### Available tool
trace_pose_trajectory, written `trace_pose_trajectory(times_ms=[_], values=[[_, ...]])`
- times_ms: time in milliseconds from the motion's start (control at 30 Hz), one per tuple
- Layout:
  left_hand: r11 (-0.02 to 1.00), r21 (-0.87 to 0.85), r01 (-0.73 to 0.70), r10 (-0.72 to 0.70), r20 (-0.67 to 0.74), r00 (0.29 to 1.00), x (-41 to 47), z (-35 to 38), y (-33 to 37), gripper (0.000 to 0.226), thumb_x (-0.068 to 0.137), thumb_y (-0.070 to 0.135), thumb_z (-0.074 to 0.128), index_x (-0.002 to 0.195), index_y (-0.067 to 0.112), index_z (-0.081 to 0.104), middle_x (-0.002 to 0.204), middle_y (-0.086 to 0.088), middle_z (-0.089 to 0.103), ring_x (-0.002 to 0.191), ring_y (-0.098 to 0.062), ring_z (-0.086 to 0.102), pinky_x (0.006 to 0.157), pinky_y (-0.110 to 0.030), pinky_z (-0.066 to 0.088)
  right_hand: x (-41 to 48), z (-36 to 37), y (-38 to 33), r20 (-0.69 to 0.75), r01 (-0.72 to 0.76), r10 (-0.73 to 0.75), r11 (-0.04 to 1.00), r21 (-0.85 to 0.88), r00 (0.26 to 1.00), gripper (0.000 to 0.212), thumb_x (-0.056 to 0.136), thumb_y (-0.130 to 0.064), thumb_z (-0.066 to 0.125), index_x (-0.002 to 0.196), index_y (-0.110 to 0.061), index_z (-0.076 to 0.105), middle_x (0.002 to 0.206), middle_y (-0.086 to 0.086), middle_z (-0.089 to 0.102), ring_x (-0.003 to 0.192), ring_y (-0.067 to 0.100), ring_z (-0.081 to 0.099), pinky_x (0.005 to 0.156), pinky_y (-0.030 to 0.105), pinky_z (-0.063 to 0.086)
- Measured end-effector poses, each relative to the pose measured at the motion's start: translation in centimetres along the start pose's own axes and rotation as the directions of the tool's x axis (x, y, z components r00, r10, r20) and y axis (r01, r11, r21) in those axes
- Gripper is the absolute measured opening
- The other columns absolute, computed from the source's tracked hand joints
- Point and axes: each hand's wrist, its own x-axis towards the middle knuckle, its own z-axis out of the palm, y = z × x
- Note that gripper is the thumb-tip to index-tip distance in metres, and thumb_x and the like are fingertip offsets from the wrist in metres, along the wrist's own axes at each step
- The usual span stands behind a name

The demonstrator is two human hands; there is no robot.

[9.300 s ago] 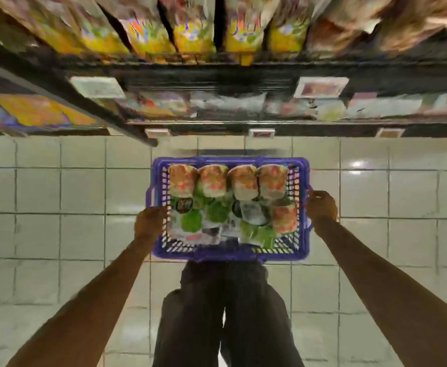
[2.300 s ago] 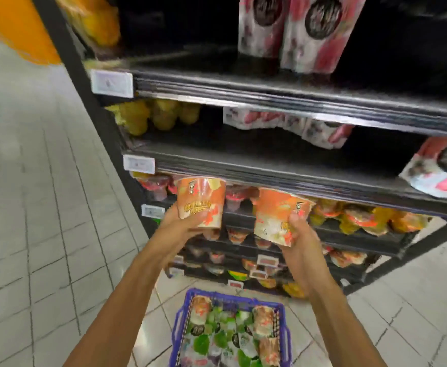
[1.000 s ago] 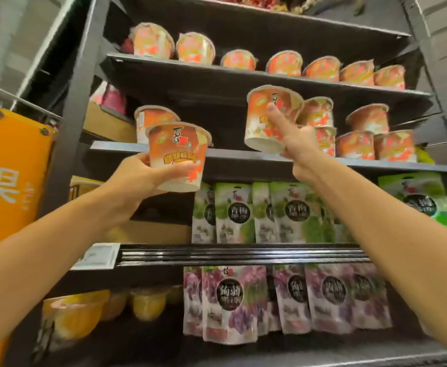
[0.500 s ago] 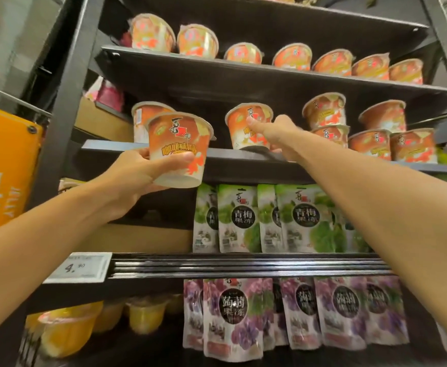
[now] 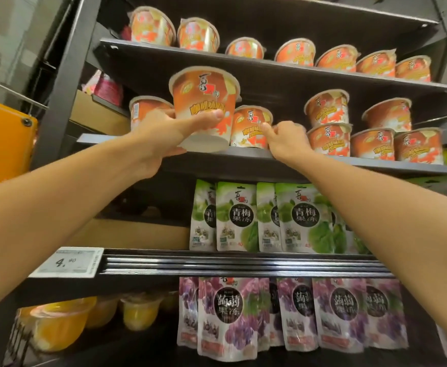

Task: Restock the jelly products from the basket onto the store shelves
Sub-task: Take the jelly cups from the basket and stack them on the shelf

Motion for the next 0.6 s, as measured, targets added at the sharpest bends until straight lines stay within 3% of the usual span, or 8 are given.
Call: trace_pose_trajectory(times_ms=[67,133,233,333,433,500,533,600], values=[[0.999,0.043,0.008,-0.006,-0.047,0.999,1.6,0.6,0.8,0.100,0.046,0.071,0.083,0.127,0.019,0.057,0.122,0.000,0.066,0.116,-0.019,0.060,0.106,-0.043,0.044,-0.8,0.0,1.9,-0.123,0.030,-0.032,0.999,-0.024,0.992,0.046,0.103,-0.033,0.036,0.076,-0.007,0.063,0.077,0.010,0.061,0.069,0.023,0.055,0.060,0.030,0.037],[0.998,0.064,0.020,-0.014,-0.094,0.995,3.4,1.1,1.2,0.096,0.053,0.068,0.082,0.130,0.017,0.055,0.124,-0.002,0.064,0.117,-0.021,0.059,0.107,-0.044,0.043,-1.7,0.1,3.5,-0.131,0.108,-0.112,0.993,-0.038,0.985,0.046,0.102,-0.028,0.038,0.062,-0.011,0.053,0.062,0.005,0.051,0.055,0.016,0.046,0.052,0.029,0.030],[0.992,0.124,0.026,-0.006,-0.162,0.987,6.1,1.7,1.4,0.088,0.061,0.061,0.082,0.130,0.016,0.053,0.122,-0.002,0.062,0.115,-0.019,0.057,0.101,-0.038,0.045,-2.8,0.1,5.3,-0.124,0.217,-0.218,0.976,-0.022,0.968,0.045,0.104,-0.028,0.039,0.063,-0.012,0.051,0.061,0.003,0.051,0.058,0.017,0.047,0.054,0.030,0.034],[0.979,0.200,0.039,0.011,-0.248,0.969,7.9,1.8,1.0,0.085,0.064,0.056,0.083,0.129,0.014,0.050,0.114,-0.001,0.057,0.104,-0.016,0.053,0.083,-0.033,0.042,-3.0,0.4,5.9,-0.144,0.238,-0.238,0.971,-0.021,0.961,0.044,0.104,-0.029,0.039,0.065,-0.014,0.051,0.063,0.000,0.049,0.067,0.018,0.047,0.059,0.031,0.031],[0.957,0.272,0.097,-0.015,-0.289,0.957,8.9,1.7,0.2,0.086,0.063,0.057,0.083,0.128,0.014,0.048,0.106,-0.001,0.052,0.096,-0.018,0.049,0.077,-0.033,0.041,-3.0,0.4,6.0,-0.127,0.243,-0.244,0.970,-0.020,0.961,0.042,0.104,-0.029,0.039,0.062,-0.023,0.044,0.066,-0.003,0.047,0.071,0.016,0.045,0.057,0.029,0.027],[0.947,0.308,0.094,-0.017,-0.244,0.970,9.1,1.5,-0.5,0.069,0.061,0.057,0.085,0.104,0.013,0.054,0.092,0.000,0.055,0.080,-0.014,0.054,0.062,-0.018,0.047,-3.1,0.3,6.0,-0.117,0.246,-0.245,0.969,-0.011,0.962,0.039,0.104,-0.029,0.039,0.065,-0.024,0.043,0.070,-0.003,0.047,0.075,0.016,0.046,0.064,0.030,0.030],[0.944,0.322,0.065,0.006,-0.215,0.977,9.3,1.5,-0.8,0.058,0.060,0.055,0.086,0.086,0.015,0.053,0.081,0.004,0.055,0.068,-0.012,0.053,0.046,-0.009,0.044,-3.1,0.4,6.1,-0.118,0.247,-0.246,0.969,-0.004,0.962,0.038,0.104,-0.029,0.039,0.067,-0.023,0.045,0.071,-0.002,0.048,0.076,0.017,0.046,0.067,0.031,0.032],[0.935,0.355,0.024,0.051,-0.200,0.979,9.8,1.3,-1.6,0.053,0.058,0.052,0.088,0.069,0.024,0.045,0.068,0.009,0.051,0.052,-0.008,0.051,0.027,-0.008,0.033,-3.1,0.5,6.1,-0.132,0.252,-0.249,0.968,0.007,0.959,0.036,0.104,-0.028,0.039,0.070,-0.018,0.048,0.074,0.000,0.051,0.078,0.017,0.047,0.068,0.032,0.034]])
